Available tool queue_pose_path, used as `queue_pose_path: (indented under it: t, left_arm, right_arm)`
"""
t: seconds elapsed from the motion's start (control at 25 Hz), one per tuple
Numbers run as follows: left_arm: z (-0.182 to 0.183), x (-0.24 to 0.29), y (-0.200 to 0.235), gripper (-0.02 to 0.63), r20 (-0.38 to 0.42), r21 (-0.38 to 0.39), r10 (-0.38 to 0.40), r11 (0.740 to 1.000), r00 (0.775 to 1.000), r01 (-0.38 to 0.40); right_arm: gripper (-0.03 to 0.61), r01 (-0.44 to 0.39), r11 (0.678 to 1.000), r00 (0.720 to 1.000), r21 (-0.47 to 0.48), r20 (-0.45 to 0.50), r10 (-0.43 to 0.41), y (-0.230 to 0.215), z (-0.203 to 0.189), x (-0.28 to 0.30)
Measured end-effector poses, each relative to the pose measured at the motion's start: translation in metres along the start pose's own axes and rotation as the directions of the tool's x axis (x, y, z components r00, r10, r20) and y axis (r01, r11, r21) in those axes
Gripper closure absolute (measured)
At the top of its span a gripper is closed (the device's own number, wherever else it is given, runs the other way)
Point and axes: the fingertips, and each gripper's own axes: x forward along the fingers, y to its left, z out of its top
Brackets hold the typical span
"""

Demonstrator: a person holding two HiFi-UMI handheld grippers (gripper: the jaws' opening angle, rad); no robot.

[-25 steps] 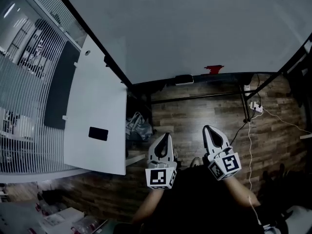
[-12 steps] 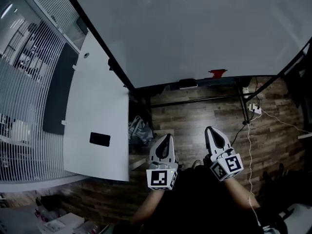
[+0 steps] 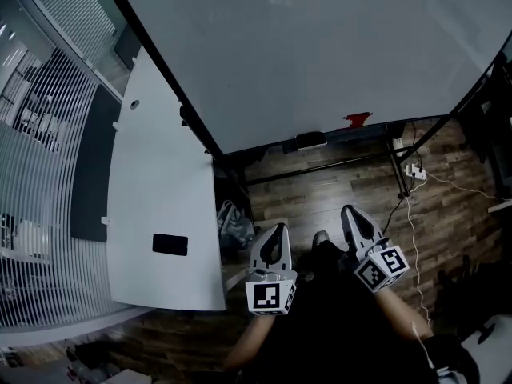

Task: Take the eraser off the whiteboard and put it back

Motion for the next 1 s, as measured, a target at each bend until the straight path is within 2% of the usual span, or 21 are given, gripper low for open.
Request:
queue_pose_path:
  t: [0.28, 0.6, 1.0]
  left_arm:
    - [0.003, 0.015, 0.009, 0.612, 0.012, 0.017, -0.011, 1.0, 1.0, 0.01]
    - [0.014, 0.053, 0.034, 0.612, 0.03, 0.018, 0.03, 0.999, 0.999, -0.031]
    - [0.013, 0.114, 0.04, 0.612, -0.017, 0.032, 0.007, 0.999, 1.0, -0.007]
  right_arm:
    - [0.565, -0.021, 0.998, 1.0, 0.063, 0.007, 0.021, -0.004, -0.003, 0.028]
    - [0.565, -0.021, 0.984, 1.0, 0.179, -0.011, 0.023, -0.03, 0.004, 0.077]
    - [0.565, 0.007, 0.929, 0.999, 0.37, -0.049, 0.012, -0.083, -0.01, 0.134]
